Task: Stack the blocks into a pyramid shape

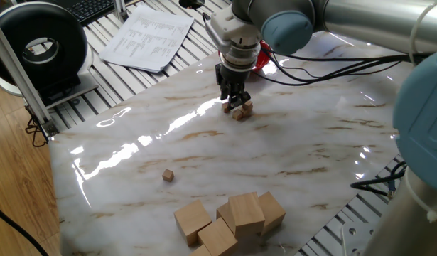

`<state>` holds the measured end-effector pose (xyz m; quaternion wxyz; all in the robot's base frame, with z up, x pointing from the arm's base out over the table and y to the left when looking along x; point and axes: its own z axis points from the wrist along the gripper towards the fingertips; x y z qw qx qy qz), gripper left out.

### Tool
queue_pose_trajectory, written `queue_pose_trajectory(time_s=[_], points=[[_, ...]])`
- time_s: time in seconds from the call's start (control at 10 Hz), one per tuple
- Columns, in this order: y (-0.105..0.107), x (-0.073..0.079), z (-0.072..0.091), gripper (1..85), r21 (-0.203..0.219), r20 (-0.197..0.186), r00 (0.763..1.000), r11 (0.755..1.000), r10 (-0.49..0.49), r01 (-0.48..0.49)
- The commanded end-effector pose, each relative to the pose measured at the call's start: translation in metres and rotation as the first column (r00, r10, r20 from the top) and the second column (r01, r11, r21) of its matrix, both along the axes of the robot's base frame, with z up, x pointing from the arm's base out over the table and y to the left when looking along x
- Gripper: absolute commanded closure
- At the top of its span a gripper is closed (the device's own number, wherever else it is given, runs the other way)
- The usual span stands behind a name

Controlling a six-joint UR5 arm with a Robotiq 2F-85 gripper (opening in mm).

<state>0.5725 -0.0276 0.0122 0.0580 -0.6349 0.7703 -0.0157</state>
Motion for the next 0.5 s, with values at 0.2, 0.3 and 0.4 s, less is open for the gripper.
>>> queue_pose_trajectory(time_s=[0.2,0.3,0.4], points=[[-0.002,0.004,-0.004,64.0,0.002,0.001,0.999,0.999,-0.041,0.041],[-0.005,0.004,-0.003,71.7,-0.005,0.004,0.998,0.998,-0.066,0.066],[-0.01,0.002,0.002,81.0,-0.03,0.005,0.997,0.997,-0.076,0.076]])
